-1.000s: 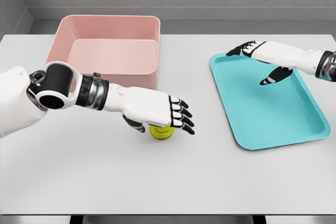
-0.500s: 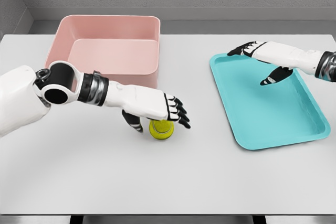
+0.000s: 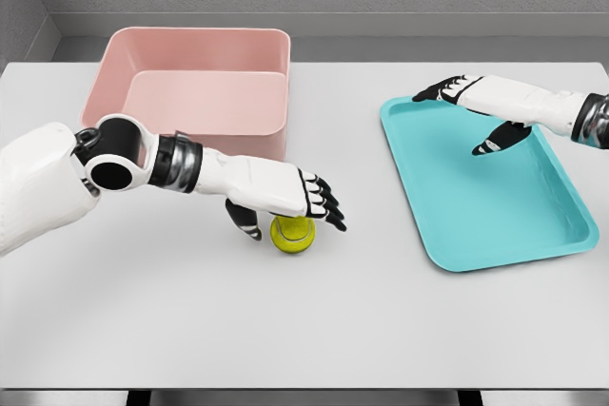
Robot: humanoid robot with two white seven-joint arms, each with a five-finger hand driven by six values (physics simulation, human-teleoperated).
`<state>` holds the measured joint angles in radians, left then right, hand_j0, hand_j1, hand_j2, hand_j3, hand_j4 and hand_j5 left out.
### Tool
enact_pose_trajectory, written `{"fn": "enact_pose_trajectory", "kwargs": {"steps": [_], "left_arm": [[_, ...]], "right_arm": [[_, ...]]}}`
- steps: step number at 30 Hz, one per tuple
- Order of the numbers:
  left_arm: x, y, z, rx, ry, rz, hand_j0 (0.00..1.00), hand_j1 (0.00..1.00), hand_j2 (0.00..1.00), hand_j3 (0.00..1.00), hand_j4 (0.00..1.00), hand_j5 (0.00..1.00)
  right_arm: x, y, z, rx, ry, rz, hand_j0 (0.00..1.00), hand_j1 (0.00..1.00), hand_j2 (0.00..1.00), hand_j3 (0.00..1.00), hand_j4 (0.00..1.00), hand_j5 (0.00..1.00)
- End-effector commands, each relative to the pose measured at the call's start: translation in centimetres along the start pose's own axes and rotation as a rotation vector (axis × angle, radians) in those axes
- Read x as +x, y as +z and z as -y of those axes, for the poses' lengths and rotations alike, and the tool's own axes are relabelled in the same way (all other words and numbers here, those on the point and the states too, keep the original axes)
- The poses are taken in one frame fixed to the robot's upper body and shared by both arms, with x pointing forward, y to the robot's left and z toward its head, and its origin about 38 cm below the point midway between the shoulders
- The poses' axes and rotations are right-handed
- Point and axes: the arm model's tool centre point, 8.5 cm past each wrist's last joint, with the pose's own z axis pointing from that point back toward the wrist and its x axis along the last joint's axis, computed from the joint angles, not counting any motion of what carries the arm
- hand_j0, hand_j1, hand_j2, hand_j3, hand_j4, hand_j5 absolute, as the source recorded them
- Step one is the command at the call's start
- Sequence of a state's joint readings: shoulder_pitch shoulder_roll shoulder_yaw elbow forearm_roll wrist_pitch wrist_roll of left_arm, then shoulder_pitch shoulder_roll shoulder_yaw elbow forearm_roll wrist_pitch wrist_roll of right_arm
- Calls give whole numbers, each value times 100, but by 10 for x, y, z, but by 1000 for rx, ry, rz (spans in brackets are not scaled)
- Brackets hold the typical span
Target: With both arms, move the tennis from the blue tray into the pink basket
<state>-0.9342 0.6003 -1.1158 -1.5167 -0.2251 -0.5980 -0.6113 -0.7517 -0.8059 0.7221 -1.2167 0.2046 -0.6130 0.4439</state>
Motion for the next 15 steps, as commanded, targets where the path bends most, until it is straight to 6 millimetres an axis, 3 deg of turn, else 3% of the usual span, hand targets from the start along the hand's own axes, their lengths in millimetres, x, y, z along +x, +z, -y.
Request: {"fn": "enact_pose_trajectory", "kwargs": {"steps": [1, 6, 15], "left_arm": [[-4, 1, 2, 1, 15, -12, 100, 100, 100, 100, 100, 100], [-13, 3, 9, -15, 26, -40, 100, 100, 100, 100, 100, 100], [-6, -9, 9, -13, 11, -18, 100, 100, 100, 100, 100, 100]], "right_arm": [[-1, 1, 0, -4, -7, -2, 100, 100, 100, 100, 100, 100], [-5, 3, -1, -2, -13, -15, 100, 100, 100, 100, 100, 100], [-6, 4, -2, -2, -13, -18, 100, 100, 100, 100, 100, 100]]}}
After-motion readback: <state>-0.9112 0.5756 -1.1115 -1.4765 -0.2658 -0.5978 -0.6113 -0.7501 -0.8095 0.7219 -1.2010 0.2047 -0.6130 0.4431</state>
